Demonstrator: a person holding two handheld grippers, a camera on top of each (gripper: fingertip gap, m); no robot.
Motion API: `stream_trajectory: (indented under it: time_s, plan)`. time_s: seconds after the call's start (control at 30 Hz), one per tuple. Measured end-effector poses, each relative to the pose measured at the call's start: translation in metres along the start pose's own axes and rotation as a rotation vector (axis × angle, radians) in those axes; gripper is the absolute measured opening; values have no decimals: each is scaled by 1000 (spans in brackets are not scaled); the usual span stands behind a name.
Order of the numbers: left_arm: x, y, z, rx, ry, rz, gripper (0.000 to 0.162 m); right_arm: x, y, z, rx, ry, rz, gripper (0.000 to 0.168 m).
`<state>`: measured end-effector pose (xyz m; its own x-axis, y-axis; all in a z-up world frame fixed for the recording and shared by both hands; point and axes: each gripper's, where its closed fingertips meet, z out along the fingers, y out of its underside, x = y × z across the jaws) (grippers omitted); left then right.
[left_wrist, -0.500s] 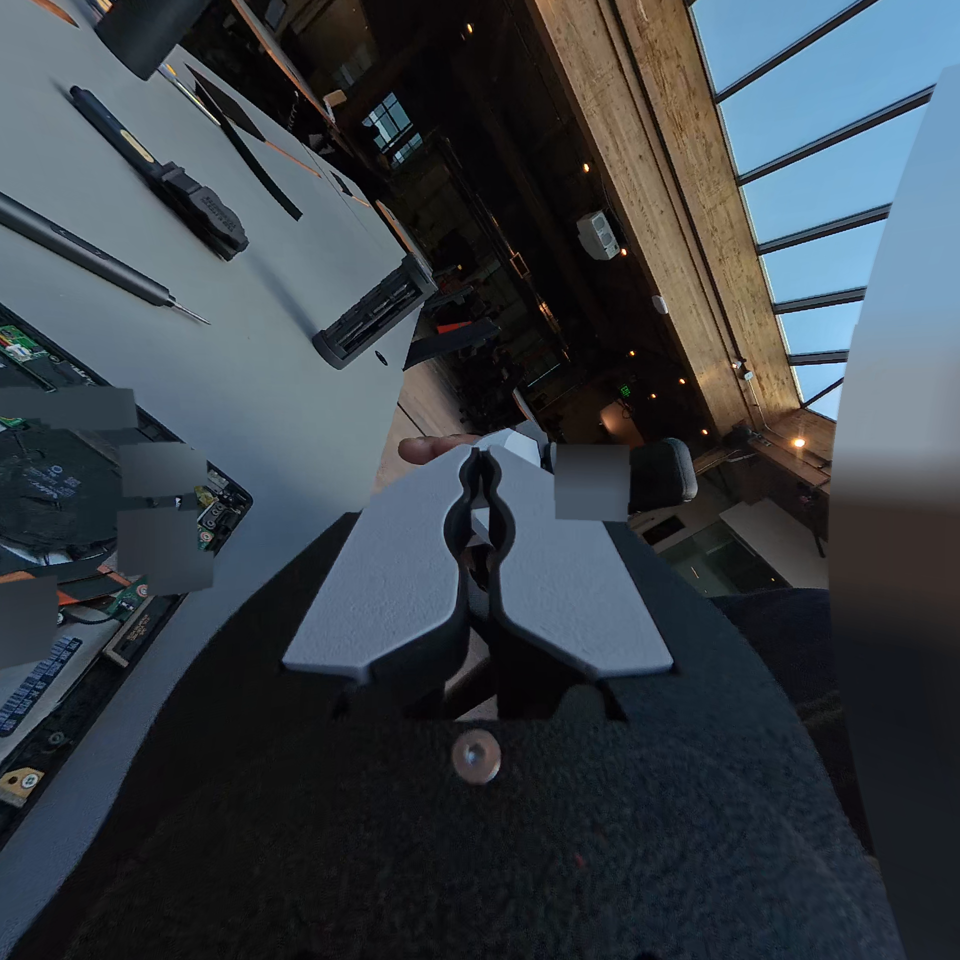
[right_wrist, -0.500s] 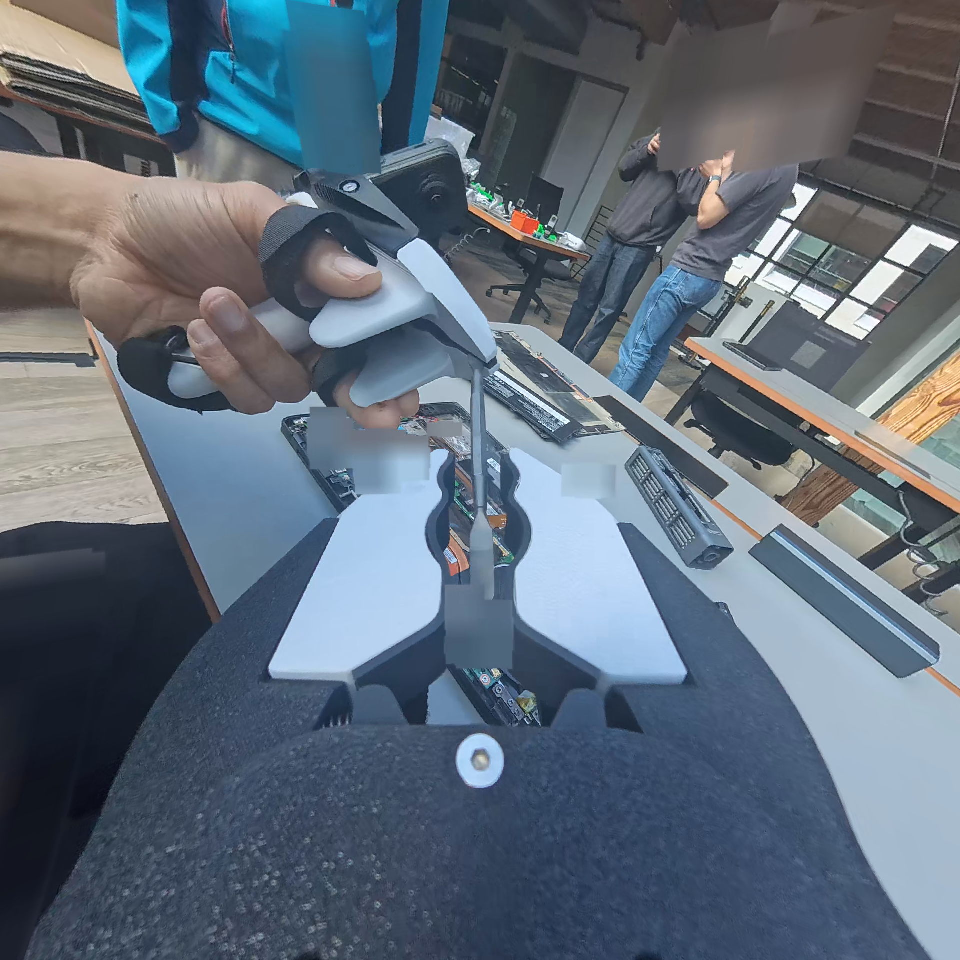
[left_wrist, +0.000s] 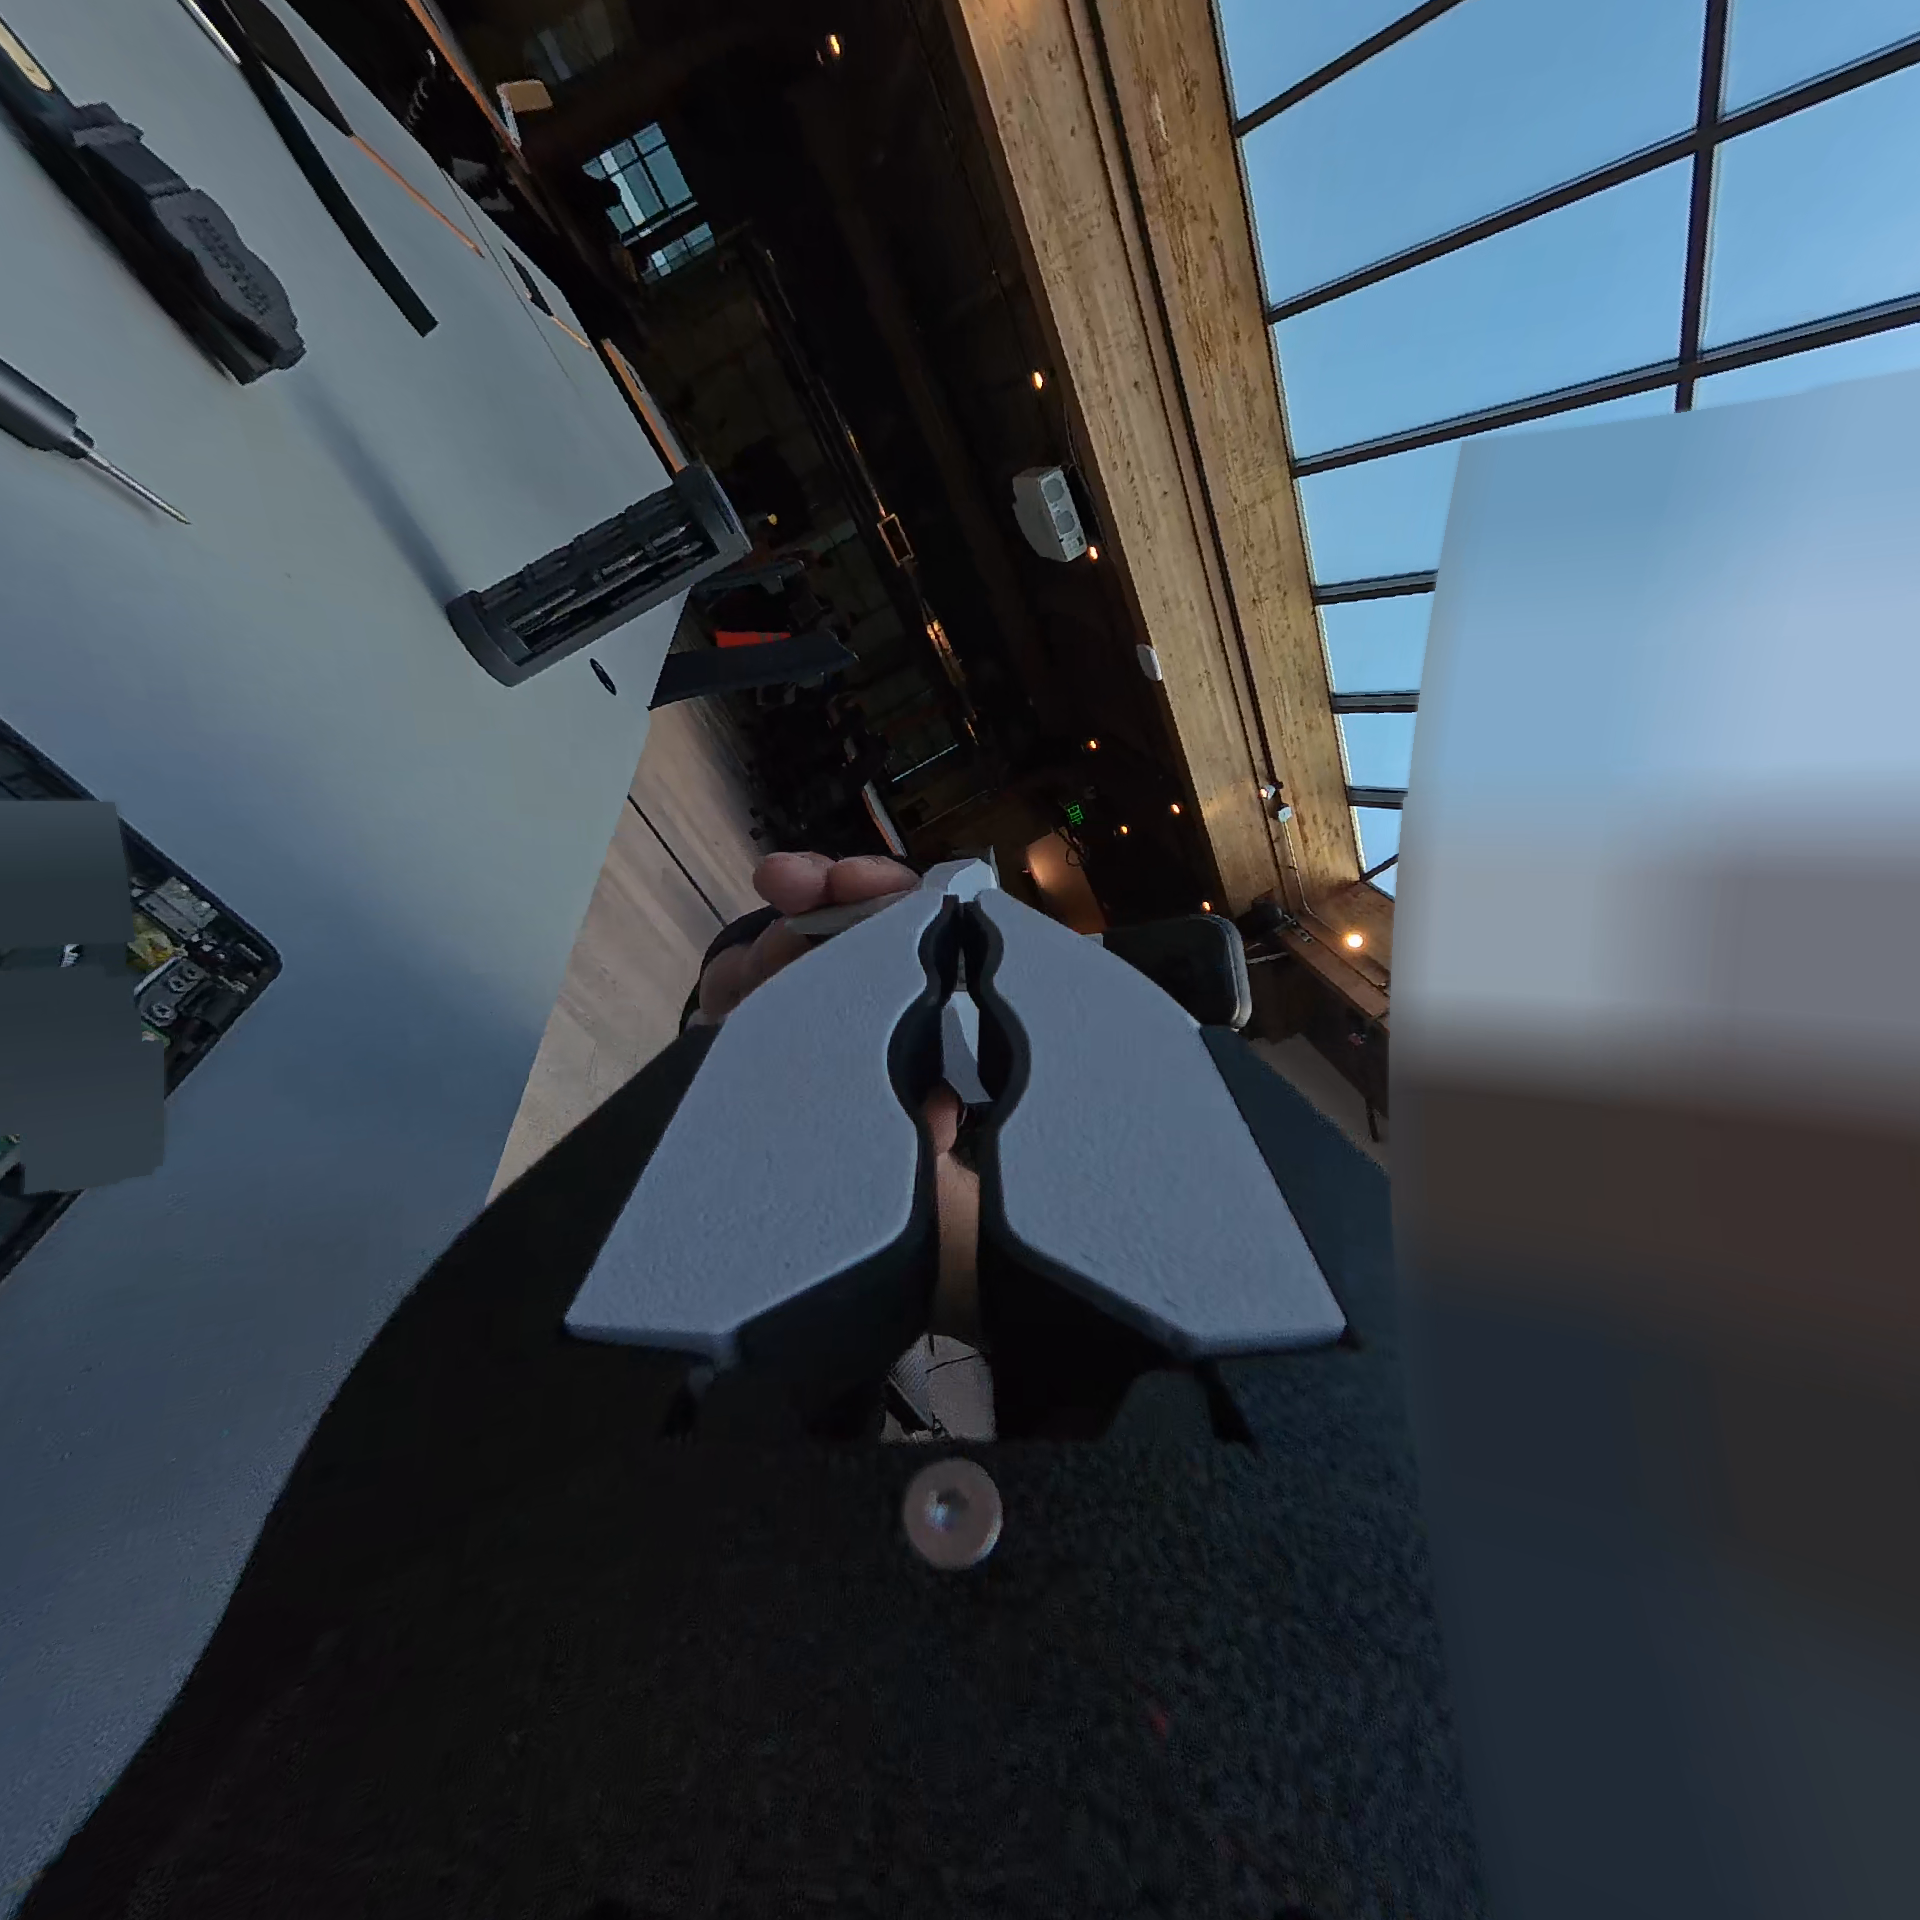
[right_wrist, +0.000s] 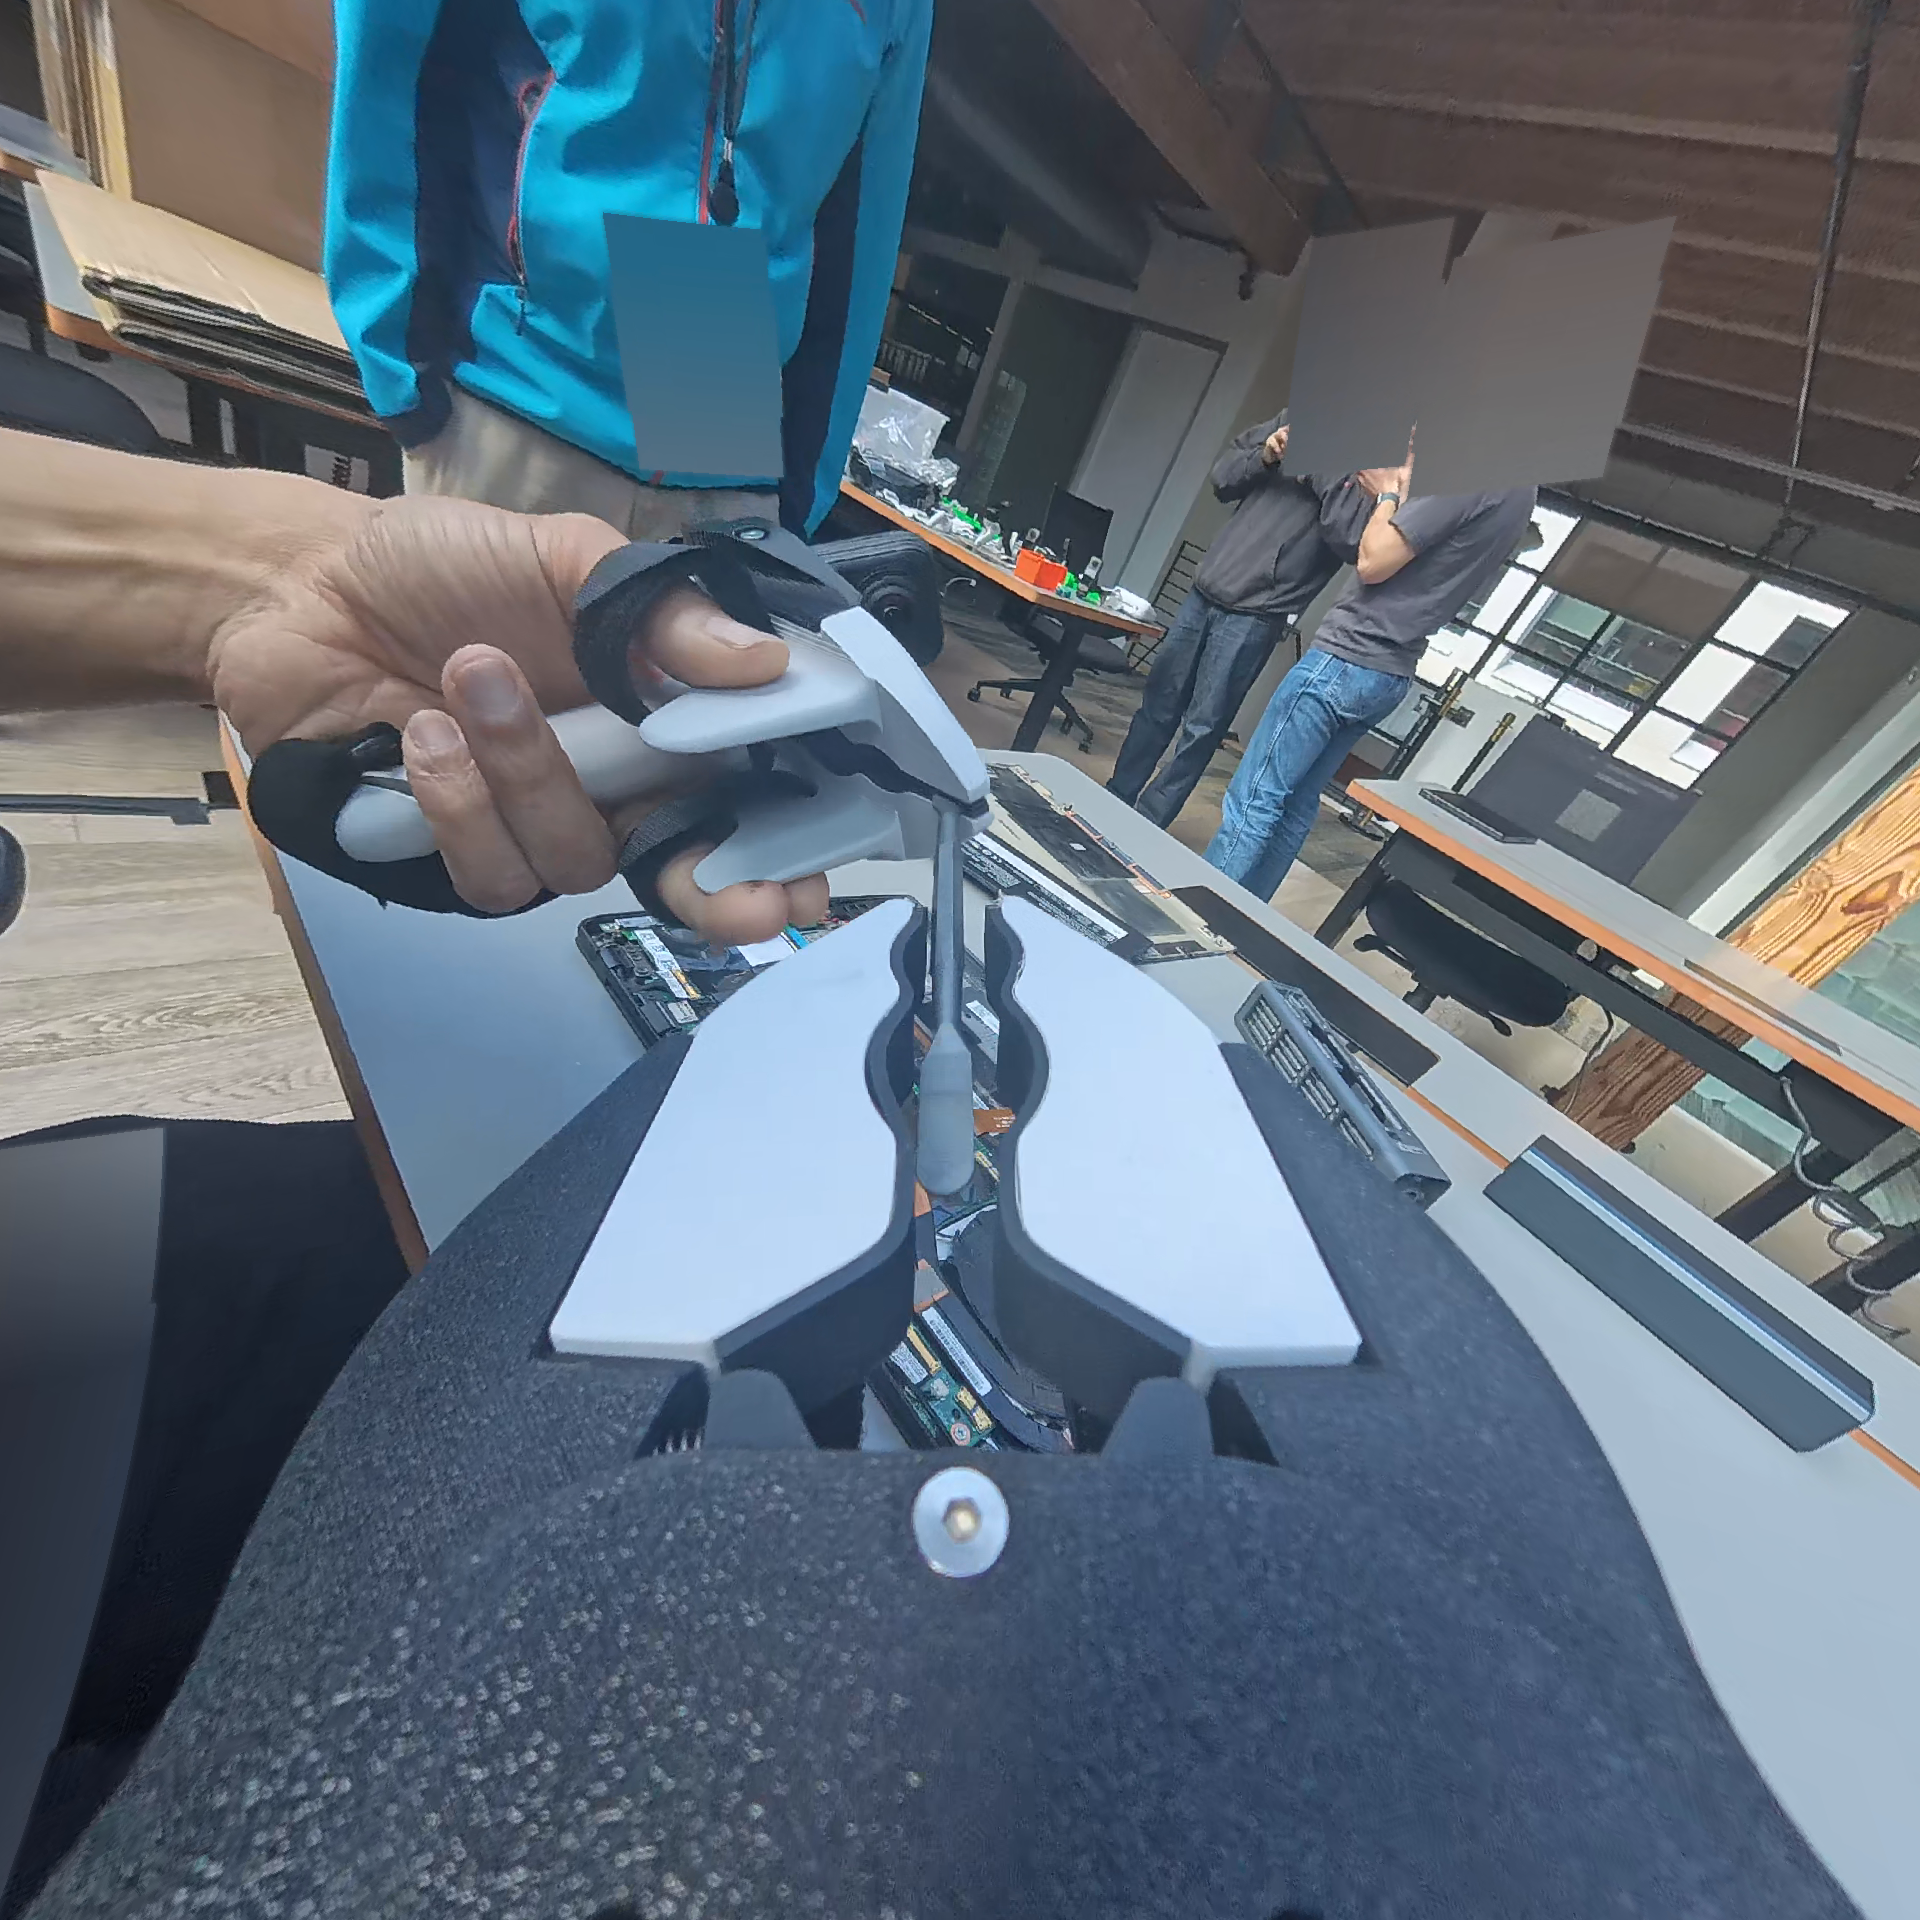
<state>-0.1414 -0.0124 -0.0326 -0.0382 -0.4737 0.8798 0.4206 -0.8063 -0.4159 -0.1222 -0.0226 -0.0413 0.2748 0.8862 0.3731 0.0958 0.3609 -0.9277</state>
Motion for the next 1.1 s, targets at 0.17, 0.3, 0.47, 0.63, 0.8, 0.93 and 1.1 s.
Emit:
stream_trajectory:
  time_s: [0.17,0.3,0.47,0.63,0.8,0.93,1.1]
  plan:
    - [-2,1,0,3,19,-31,0,-2,-2,-1,9,-4,-24,5]
    - [-2,2,1,1,29,-53,0,-1,-3,-2,14,-8,-14,5]
    - [-1,2,2,-4,44,-41,0,-1,-3,-3,5,-5,-32,4]
    - [-16,4,-3,-33,-76,52,27,1,6,-3,-37,-30,-15,4]
    - [-35,4,-33,-62,-243,171,55,2,25,-1,-126,-65,18,4]
    - [-52,8,-74,-120,-438,321,43,2,39,7,-187,-102,93,4]
    - [-71,15,-132,-266,-772,665,21,-12,67,23,-350,-218,135,4]
